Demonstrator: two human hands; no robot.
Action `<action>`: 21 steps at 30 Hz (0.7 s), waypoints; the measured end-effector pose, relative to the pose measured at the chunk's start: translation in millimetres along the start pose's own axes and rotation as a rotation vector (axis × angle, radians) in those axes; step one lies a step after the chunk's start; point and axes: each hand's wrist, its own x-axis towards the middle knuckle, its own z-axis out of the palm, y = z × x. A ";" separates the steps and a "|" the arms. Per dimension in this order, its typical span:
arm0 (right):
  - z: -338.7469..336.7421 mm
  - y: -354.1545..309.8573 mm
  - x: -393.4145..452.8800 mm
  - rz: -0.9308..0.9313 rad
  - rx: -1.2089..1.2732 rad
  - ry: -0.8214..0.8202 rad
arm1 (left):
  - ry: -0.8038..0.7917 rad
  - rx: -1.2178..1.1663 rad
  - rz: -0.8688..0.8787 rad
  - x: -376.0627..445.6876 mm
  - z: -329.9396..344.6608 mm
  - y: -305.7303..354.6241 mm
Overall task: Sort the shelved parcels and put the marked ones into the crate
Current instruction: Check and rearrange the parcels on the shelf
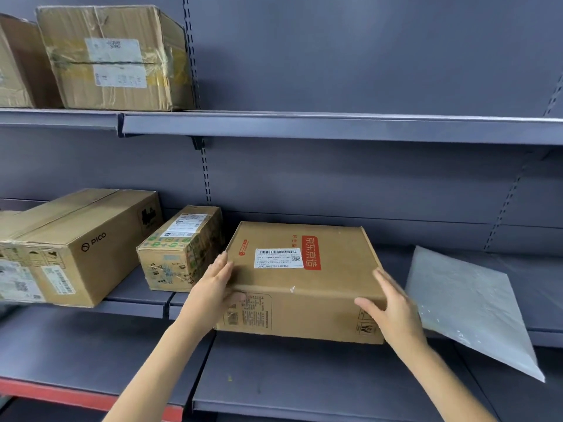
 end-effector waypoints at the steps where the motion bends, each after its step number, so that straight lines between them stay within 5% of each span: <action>1: 0.9 -1.5 8.2 -0.037 -0.076 -0.076 | -0.002 0.076 0.039 3.3 3.1 -2.5; 6: 9.1 -5.2 37.9 -0.065 -0.338 -0.271 | 0.017 0.224 0.130 20.0 15.3 -14.7; 21: 37.8 -2.9 82.6 -0.057 -0.321 -0.221 | -0.106 0.441 0.030 89.4 24.3 -15.4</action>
